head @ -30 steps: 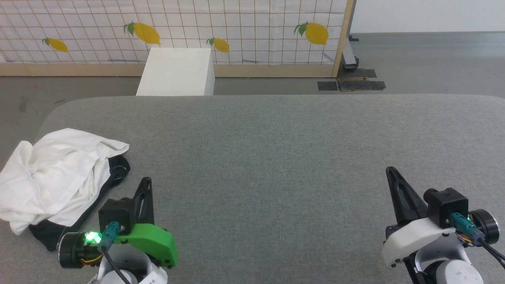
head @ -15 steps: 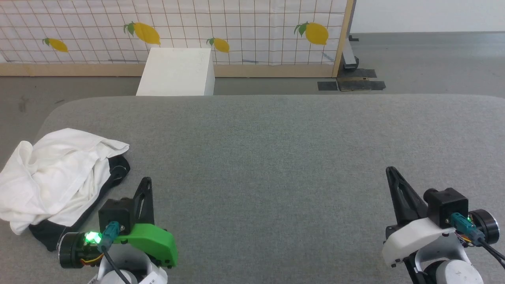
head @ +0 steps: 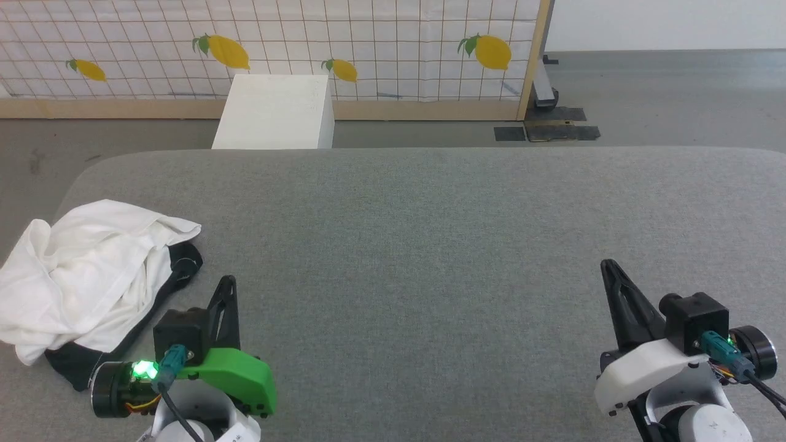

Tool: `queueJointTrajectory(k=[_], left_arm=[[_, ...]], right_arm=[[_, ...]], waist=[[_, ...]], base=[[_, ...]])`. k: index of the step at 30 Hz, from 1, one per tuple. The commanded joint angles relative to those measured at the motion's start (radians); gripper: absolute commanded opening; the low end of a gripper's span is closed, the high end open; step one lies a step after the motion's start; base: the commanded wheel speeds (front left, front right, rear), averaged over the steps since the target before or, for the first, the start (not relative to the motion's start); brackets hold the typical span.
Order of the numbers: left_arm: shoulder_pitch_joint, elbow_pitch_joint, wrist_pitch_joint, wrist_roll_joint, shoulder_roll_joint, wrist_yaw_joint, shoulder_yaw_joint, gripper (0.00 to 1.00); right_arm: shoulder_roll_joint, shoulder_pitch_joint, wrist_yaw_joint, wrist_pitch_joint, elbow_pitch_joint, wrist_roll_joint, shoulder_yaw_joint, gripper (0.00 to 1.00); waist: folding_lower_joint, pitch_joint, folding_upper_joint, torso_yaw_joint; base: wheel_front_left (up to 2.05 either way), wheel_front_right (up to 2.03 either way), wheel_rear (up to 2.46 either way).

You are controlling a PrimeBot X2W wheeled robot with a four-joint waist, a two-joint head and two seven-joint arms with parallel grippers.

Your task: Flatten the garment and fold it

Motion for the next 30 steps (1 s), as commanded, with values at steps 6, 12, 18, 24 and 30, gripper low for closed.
queueJointTrajectory(k=[6,12,18,24,30], left_arm=[[0.014,-0.002,0.001,0.013,-0.004,0.007,0.004,0.00],[0.014,-0.002,0.001,0.013,-0.004,0.007,0.004,0.00],[0.014,-0.002,0.001,0.013,-0.004,0.007,0.004,0.00],[0.014,-0.002,0.001,0.013,-0.004,0.007,0.004,0.00],[0.014,-0.002,0.001,0.013,-0.004,0.007,0.004,0.00]], right_arm=[[0.003,0.016,-0.002,0.000,-0.005,-0.006,0.002,0.00],[0.003,0.016,-0.002,0.000,-0.005,-0.006,0.002,0.00],[0.003,0.016,-0.002,0.000,-0.005,-0.006,0.002,0.00],[0.003,0.016,-0.002,0.000,-0.005,-0.006,0.002,0.00],[0.003,0.016,-0.002,0.000,-0.005,-0.006,0.002,0.00]], waist=[[0.0000,0.000,0.0078,0.000],[0.0000,0.000,0.0078,0.000],[0.0000,0.000,0.0078,0.000],[0.0000,0.000,0.0078,0.000],[0.0000,0.000,0.0078,0.000]], base=[[0.00,0.00,0.00],[0.00,0.00,0.00],[0.00,0.00,0.00],[0.00,0.00,0.00],[0.00,0.00,0.00]])
